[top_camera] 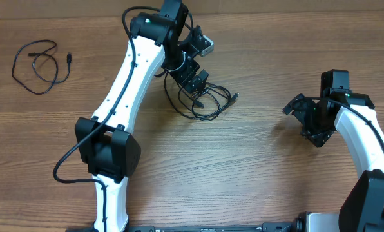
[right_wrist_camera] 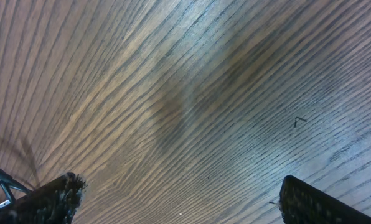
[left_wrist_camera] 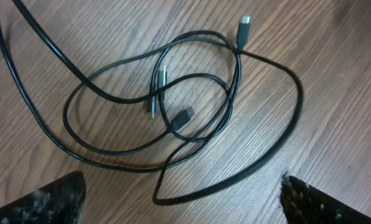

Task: Untangle cables
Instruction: 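Grasp a second black cable from the bundle with the left gripper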

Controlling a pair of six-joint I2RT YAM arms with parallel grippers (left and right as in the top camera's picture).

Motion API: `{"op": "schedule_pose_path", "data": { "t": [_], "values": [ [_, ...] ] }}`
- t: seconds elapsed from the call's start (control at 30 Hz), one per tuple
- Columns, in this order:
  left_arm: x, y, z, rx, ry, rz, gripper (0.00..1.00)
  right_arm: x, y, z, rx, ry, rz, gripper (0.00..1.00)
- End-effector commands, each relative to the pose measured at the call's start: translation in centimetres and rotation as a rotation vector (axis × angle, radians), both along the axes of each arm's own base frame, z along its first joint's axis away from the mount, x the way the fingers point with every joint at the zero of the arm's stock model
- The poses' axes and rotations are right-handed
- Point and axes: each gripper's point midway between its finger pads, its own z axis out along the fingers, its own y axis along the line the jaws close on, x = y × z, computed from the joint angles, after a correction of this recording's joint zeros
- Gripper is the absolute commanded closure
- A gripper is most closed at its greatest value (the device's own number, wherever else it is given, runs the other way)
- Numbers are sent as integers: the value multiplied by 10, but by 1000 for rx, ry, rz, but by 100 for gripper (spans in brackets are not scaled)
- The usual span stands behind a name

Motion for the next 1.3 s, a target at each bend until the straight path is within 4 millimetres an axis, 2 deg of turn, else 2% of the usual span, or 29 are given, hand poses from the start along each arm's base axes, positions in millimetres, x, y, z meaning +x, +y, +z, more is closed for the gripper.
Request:
{"op": "schedule_pose_path", "data": {
  "t": [0.0, 0.07, 0.13, 0.27, 0.43, 0.73, 0.83, 0.93, 0.97, 1.0, 1.07, 1.13, 1.23, 1.27],
  "values": [
    [-6, -7, -11, -20, 60, 7, 1, -2, -4, -3, -13, 9, -5, 0],
    [-10, -12, -15, -47, 96, 0, 12, -2, -4, -3, -13, 9, -5, 0],
    [-16, -15, -16, -68, 127, -5, 14, -2, -4, -3, -13, 9, -5, 0],
    [-22, -15, -17, -69, 148, -13, 15, -2, -4, -3, -13, 9, -5, 0],
    [-31, -12, -19, -53, 148, -112, 13, -2, -4, -3, -13, 9, -5, 0],
    [-22, -16, -30, -70, 136, -75, 16, -2, -4, -3, -13, 9, -5, 0],
    [-27, -23, -34, -116, 164, -79, 18, -2, -4, -3, -13, 9, -5, 0],
    [-29, -24, -38, -118, 176, -78, 34, -2, -4, -3, -13, 9, -5, 0],
    [-29, -23, -38, -117, 177, -77, 43, -2, -4, -3, -13, 9, -5, 0],
    [-29, -23, -38, -118, 178, -72, 57, -2, -4, -3, -13, 9, -5, 0],
    [-28, -23, -36, -120, 184, -48, 72, -2, -4, -3, -13, 9, -5, 0],
    [-27, -22, -32, -122, 188, -27, 96, -2, -4, -3, -13, 8, -5, 0],
    [-26, -25, -18, -152, 186, -7, 96, -2, -4, -3, -13, 8, -5, 0],
    [-26, -29, -6, -180, 181, -8, 96, -2, -4, -3, -13, 9, -5, 0]
  ]
}}
